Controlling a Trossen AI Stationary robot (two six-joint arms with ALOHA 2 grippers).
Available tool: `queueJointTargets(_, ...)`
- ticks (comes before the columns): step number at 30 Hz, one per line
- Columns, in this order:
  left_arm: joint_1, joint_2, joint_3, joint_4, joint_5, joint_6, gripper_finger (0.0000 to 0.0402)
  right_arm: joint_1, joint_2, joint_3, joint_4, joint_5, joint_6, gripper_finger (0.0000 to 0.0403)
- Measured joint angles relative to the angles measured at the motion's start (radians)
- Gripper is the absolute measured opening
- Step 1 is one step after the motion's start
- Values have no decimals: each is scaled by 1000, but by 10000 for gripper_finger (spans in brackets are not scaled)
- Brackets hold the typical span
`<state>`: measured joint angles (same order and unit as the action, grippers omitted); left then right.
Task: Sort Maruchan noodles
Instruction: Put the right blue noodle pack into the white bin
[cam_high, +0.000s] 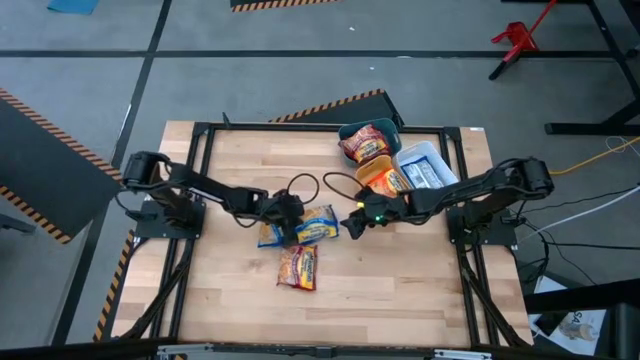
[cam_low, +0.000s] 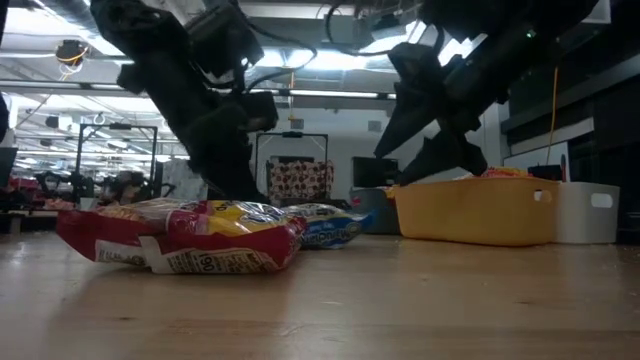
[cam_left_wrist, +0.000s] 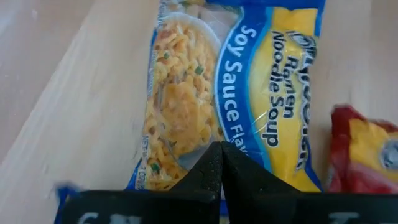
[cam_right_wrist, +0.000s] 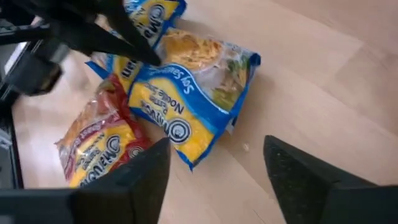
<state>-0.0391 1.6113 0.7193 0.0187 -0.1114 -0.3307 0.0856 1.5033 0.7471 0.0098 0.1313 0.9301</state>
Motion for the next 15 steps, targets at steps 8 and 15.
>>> queueJointTargets(8,-22,-118,0,-34,-52,24,0,0,26,0,12,19,3,271)
queueJointTargets(15,-69,-37,-1,31,-84,-13,0,0,25,0,14,-12,-7,269)
